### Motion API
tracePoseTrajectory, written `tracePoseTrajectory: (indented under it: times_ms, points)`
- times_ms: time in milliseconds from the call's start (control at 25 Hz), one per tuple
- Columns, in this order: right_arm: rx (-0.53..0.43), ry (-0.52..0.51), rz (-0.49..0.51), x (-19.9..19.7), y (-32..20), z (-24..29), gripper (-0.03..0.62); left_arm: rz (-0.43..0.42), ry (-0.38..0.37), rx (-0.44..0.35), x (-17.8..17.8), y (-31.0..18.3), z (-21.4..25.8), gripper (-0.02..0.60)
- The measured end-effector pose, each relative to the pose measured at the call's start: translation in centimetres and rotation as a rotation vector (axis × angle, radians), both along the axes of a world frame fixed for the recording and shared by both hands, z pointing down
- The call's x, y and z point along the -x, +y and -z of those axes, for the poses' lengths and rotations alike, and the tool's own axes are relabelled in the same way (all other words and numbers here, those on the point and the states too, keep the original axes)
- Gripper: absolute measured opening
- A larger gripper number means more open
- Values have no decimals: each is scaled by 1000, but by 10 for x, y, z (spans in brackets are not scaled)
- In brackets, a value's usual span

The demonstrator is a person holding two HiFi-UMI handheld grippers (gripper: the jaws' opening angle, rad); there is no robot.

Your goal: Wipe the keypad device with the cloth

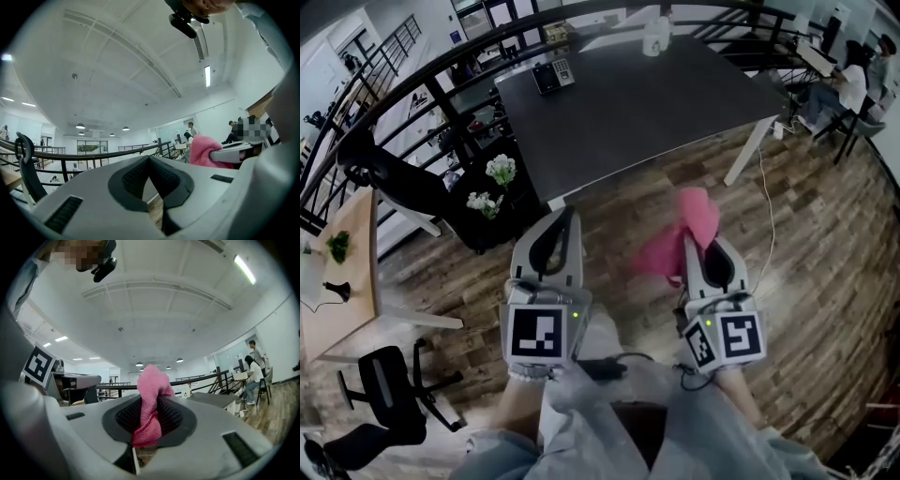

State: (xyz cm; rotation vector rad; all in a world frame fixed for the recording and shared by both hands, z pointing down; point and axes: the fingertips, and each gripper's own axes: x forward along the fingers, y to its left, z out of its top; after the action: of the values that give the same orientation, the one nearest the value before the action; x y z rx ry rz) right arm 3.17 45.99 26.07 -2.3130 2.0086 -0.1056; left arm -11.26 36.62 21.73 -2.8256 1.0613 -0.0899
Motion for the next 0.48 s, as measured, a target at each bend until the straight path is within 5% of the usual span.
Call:
tracePoseTrajectory:
  times_ms: [480]
  points:
    - [3, 18, 0, -20, -49, -3, 77, -1, 31, 7, -24, -56, -5, 2]
